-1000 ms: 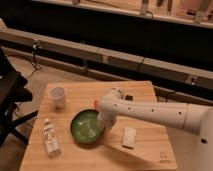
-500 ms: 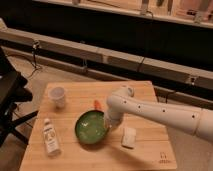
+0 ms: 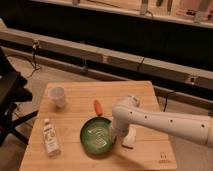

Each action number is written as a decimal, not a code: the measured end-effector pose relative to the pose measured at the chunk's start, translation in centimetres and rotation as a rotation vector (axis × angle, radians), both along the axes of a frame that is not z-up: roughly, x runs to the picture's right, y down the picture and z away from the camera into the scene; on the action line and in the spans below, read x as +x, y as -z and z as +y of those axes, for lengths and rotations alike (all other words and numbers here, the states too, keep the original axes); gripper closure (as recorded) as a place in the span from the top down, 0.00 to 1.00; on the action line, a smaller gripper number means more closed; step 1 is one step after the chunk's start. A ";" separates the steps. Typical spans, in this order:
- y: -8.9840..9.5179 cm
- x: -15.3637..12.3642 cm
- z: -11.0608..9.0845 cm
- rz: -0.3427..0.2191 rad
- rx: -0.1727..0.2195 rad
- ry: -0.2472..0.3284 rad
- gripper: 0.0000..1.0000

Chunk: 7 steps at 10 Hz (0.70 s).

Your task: Drag the ceramic bowl in a circle

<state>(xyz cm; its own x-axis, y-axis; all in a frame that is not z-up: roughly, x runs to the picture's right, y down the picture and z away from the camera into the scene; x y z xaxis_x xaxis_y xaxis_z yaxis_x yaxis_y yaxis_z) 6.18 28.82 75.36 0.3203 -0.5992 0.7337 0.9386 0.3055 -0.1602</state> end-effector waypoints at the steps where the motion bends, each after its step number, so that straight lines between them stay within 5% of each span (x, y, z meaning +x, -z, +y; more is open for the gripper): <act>1: 0.3 -0.1 0.7 0.004 -0.012 0.011 0.08; 7: 0.3 -6.3 1.7 -0.108 -0.051 0.132 0.08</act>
